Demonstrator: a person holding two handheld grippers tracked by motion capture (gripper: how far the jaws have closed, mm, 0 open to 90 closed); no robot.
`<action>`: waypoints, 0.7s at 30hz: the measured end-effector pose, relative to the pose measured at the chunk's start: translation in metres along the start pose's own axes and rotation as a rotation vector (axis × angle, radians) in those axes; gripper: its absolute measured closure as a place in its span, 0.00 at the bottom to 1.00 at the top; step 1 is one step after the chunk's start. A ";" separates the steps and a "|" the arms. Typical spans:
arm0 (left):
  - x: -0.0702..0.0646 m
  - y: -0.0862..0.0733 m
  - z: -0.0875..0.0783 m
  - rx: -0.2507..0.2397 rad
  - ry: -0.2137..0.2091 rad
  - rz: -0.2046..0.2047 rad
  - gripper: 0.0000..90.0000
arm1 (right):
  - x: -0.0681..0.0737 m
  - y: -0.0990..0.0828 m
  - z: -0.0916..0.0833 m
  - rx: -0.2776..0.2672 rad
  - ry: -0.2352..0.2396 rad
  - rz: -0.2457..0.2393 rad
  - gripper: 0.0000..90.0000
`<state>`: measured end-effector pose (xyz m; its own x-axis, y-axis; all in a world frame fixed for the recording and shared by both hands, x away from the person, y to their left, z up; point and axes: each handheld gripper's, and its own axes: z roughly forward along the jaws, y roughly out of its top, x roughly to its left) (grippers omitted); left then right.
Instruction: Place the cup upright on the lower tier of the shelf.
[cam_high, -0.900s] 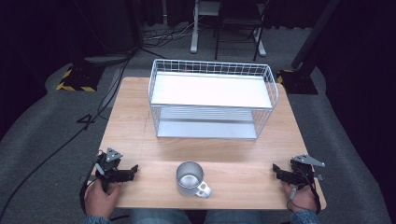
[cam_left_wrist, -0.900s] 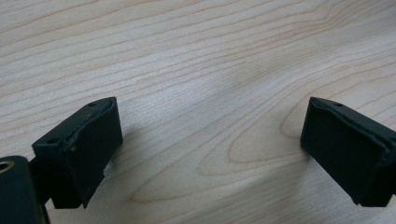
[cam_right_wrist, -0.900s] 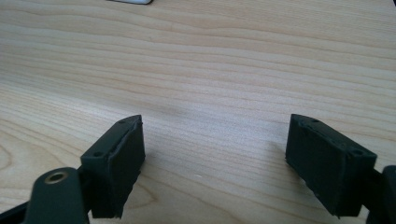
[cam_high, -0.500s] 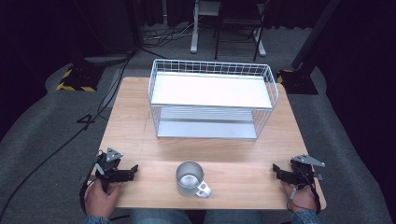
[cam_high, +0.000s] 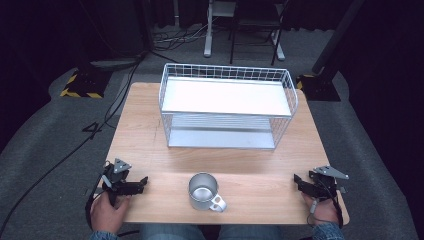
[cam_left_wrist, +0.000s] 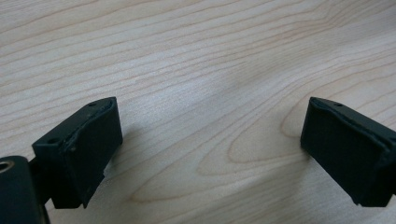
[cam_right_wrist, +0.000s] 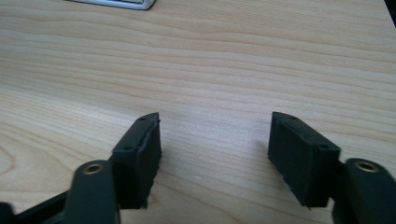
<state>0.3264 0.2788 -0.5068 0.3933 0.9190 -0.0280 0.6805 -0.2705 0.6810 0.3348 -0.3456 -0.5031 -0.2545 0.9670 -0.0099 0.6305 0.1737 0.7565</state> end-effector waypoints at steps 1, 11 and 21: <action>0.000 0.000 0.000 0.001 -0.003 0.002 0.06 | 0.001 0.001 -0.001 0.007 0.004 0.002 0.45; 0.000 0.000 0.000 0.002 -0.003 0.001 0.06 | 0.032 0.029 -0.031 -0.096 0.109 -0.050 0.48; 0.000 0.000 0.000 0.002 -0.004 0.000 0.06 | 0.059 0.035 -0.064 -0.156 0.228 -0.090 0.48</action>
<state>0.3266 0.2788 -0.5068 0.3959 0.9178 -0.0304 0.6813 -0.2714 0.6798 0.2944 -0.2942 -0.4352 -0.4733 0.8793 0.0523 0.4823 0.2090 0.8507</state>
